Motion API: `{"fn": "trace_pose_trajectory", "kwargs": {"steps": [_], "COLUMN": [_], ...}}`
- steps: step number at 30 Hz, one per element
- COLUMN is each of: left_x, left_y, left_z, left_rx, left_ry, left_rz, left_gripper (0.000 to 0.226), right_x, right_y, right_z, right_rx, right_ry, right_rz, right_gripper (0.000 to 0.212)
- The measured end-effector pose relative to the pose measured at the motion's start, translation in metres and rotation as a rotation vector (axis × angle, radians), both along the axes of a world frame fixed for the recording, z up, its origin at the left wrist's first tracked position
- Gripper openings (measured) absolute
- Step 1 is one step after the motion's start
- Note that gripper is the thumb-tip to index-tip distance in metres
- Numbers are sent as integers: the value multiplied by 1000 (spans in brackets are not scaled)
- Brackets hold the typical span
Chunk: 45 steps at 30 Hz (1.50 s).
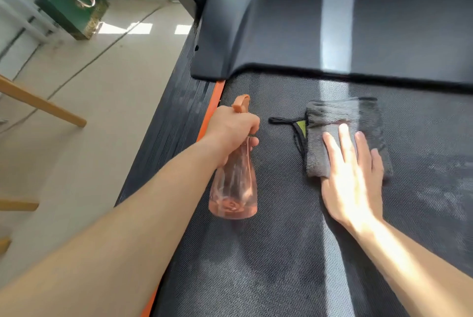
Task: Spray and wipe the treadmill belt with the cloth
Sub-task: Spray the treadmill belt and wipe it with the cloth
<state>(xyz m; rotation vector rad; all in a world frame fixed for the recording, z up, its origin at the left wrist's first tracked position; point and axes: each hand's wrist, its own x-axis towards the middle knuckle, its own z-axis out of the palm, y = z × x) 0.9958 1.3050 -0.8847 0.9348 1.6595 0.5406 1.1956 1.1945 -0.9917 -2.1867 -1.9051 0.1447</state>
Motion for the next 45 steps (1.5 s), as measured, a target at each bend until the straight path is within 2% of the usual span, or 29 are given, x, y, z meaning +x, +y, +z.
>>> {"fn": "trace_pose_trajectory", "kwargs": {"steps": [2, 4, 6, 13, 18, 23, 26, 29, 32, 34, 37, 38, 41, 45], "left_x": [-2, -2, -1, -10, -19, -26, -28, -36, -53, -63, -78, -82, -91, -100], "left_y": [5, 7, 5, 4, -6, -15, -22, -23, -18, -14, -12, -12, -12, -19], "left_z": [-5, -4, -2, -3, -3, -8, -9, -9, -8, -8, -10, -11, -17, -19], "left_rx": [34, 30, 4, -31, -91, -118, -118, -77, -13, 23, 38, 40, 50, 64], "left_ry": [37, 19, 21, -11, -9, -93, -91, -156, -227, -256, -272, -284, -326, -339], "left_rz": [31, 75, 84, 77, -14, -97, -124, -57, 80, 123, 129, 142, 179, 164], "left_gripper": [13, 17, 18, 15, 6, 10, 19, 11, 8, 10, 21, 21, 18, 25], "right_x": [-1, 0, 1, 1, 1, 1, 0, -11, -26, -41, -69, -74, -85, -97], "right_y": [-2, -3, -3, -4, -2, -1, 1, 10, 27, 35, 54, 73, 148, 187], "right_z": [-4, -3, -4, -7, -25, -25, -19, 1, 22, 26, 22, 23, 23, 16], "right_rx": [11, 12, 25, 41, 151, 159, 100, 6, -32, -57, -194, -263, -350, -275], "right_ry": [-71, -105, -127, -144, 121, 184, 151, 44, 133, 171, -37, -44, -49, -78], "right_rz": [23, 20, 12, 28, 23, 8, -14, -38, 33, 155, 517, 557, 414, 286], "right_gripper": [96, 93, 89, 93, 86, 84, 84, 79, 70, 67, 76, 78, 70, 70]}}
